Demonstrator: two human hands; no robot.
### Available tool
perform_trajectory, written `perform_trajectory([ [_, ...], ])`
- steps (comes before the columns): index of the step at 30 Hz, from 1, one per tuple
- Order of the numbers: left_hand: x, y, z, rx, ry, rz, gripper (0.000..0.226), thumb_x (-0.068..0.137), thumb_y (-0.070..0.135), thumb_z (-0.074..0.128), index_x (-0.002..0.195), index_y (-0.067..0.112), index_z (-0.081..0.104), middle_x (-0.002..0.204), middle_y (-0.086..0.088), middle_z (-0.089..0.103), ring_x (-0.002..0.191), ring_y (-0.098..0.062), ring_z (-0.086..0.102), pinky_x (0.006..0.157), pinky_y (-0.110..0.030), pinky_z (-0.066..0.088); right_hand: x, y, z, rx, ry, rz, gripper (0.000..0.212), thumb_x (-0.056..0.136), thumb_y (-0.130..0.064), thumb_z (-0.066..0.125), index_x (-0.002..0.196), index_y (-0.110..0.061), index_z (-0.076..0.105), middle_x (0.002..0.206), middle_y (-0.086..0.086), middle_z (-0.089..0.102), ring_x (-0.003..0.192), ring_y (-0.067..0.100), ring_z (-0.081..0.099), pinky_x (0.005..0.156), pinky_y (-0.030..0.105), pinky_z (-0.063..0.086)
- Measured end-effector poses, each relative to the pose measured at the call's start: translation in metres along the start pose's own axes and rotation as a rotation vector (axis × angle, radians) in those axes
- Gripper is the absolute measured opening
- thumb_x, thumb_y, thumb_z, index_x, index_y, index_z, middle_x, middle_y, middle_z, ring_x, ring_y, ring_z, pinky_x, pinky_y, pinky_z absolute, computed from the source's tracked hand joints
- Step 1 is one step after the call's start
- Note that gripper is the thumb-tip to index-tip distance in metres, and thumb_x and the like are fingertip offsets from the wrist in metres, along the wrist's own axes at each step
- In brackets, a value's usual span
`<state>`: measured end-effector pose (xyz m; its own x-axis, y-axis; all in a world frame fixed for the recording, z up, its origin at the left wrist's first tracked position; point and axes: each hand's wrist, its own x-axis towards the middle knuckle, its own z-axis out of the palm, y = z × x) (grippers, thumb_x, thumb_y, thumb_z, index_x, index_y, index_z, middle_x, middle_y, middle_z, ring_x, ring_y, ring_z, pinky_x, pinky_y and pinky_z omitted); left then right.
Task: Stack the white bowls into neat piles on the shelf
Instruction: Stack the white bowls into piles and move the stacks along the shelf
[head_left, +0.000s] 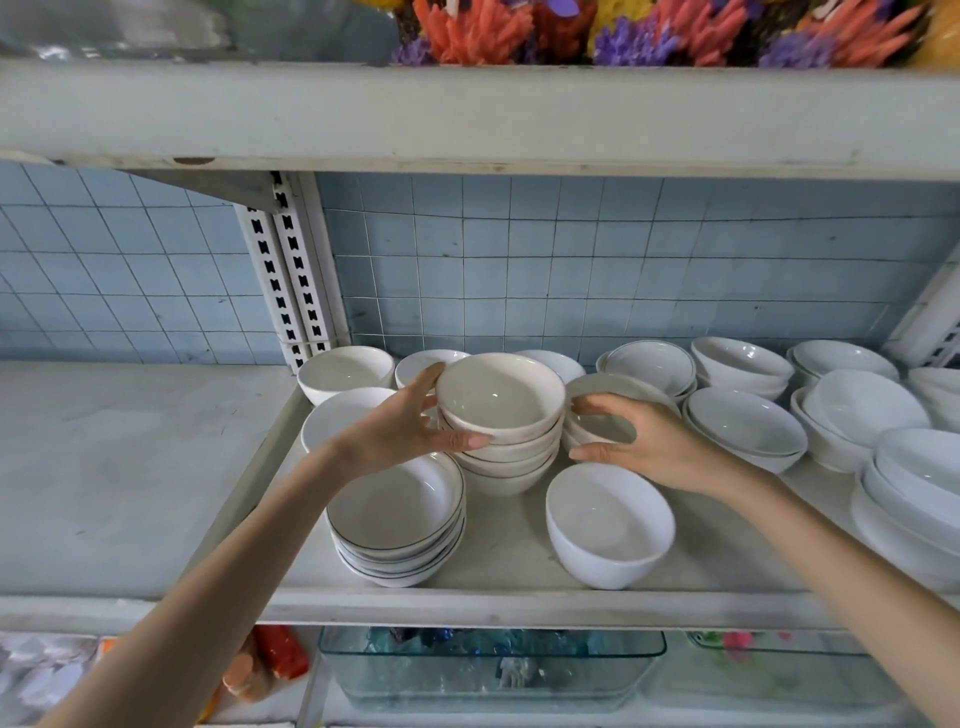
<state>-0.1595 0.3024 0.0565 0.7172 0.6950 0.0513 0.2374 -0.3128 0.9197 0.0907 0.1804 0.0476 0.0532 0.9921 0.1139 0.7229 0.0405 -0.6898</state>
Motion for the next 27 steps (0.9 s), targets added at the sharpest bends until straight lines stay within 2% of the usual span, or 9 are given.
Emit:
perform_trajectory([
  [2, -0.001, 0.001, 0.001, -0.014, 0.000, 0.005, 0.069, 0.072, 0.004, 0.077, 0.123, 0.029, 0.038, 0.111, 0.018, 0.054, 0.102, 0.009, 0.054, 0.082, -0.009, 0.047, -0.006, 0.004, -0.005, -0.039, -0.016, 0.028, 0.059, 0.075, -0.039, 0.074, 0.127, -0.018, 0.055, 0.127, -0.014, 0.055, 0.117, -0.002, 0.049, 0.094, 0.001, 0.032],
  [4, 0.000, 0.003, 0.003, -0.017, 0.012, 0.027, 0.071, 0.072, 0.001, 0.076, 0.127, 0.024, 0.038, 0.109, 0.018, 0.054, 0.094, 0.013, 0.058, 0.081, -0.010, 0.048, -0.010, 0.011, -0.009, -0.061, -0.007, 0.047, 0.047, 0.078, -0.033, 0.073, 0.121, -0.019, 0.060, 0.122, -0.014, 0.059, 0.112, -0.004, 0.051, 0.085, -0.005, 0.032],
  [9, 0.003, 0.006, 0.006, -0.018, 0.034, 0.047, 0.069, 0.069, 0.002, 0.078, 0.125, 0.021, 0.042, 0.106, 0.015, 0.056, 0.086, 0.013, 0.061, 0.077, -0.011, 0.049, -0.019, 0.017, -0.017, -0.096, 0.024, 0.066, 0.032, 0.079, -0.030, 0.073, 0.108, -0.022, 0.067, 0.109, -0.016, 0.066, 0.096, -0.019, 0.054, 0.080, -0.002, 0.036],
  [14, 0.002, 0.007, 0.009, -0.018, 0.053, 0.047, 0.067, 0.069, -0.001, 0.078, 0.124, 0.014, 0.040, 0.103, 0.018, 0.055, 0.083, 0.016, 0.060, 0.075, -0.007, 0.047, -0.024, 0.022, -0.021, -0.107, 0.035, 0.086, 0.022, 0.080, -0.025, 0.074, 0.100, -0.021, 0.070, 0.098, -0.018, 0.067, 0.085, -0.017, 0.056, 0.075, 0.004, 0.040],
  [17, 0.002, 0.006, 0.010, -0.017, 0.065, 0.058, 0.060, 0.071, -0.005, 0.075, 0.114, 0.021, 0.043, 0.100, 0.015, 0.056, 0.079, 0.018, 0.059, 0.069, -0.004, 0.046, -0.027, 0.022, -0.021, -0.105, 0.034, 0.080, 0.011, 0.081, -0.021, 0.073, 0.088, -0.028, 0.069, 0.089, -0.021, 0.067, 0.076, -0.014, 0.057, 0.069, 0.005, 0.039],
  [20, 0.003, 0.004, 0.010, 0.020, 0.075, 0.062, 0.060, 0.070, 0.000, 0.078, 0.103, 0.036, 0.042, 0.100, 0.014, 0.057, 0.079, 0.016, 0.060, 0.069, -0.006, 0.047, -0.028, 0.023, -0.021, -0.100, 0.035, 0.068, 0.014, 0.081, -0.020, 0.072, 0.084, -0.032, 0.067, 0.089, -0.021, 0.068, 0.082, -0.009, 0.058, 0.072, 0.006, 0.040],
  [27, 0.004, 0.000, 0.008, 0.040, 0.087, 0.052, 0.059, 0.070, 0.006, 0.079, 0.101, 0.039, 0.043, 0.100, 0.015, 0.058, 0.079, 0.016, 0.060, 0.075, -0.010, 0.050, -0.026, 0.024, -0.019, -0.085, 0.069, 0.071, 0.022, 0.081, -0.013, 0.071, 0.076, -0.033, 0.064, 0.077, -0.023, 0.068, 0.076, -0.006, 0.060, 0.067, 0.008, 0.040],
])
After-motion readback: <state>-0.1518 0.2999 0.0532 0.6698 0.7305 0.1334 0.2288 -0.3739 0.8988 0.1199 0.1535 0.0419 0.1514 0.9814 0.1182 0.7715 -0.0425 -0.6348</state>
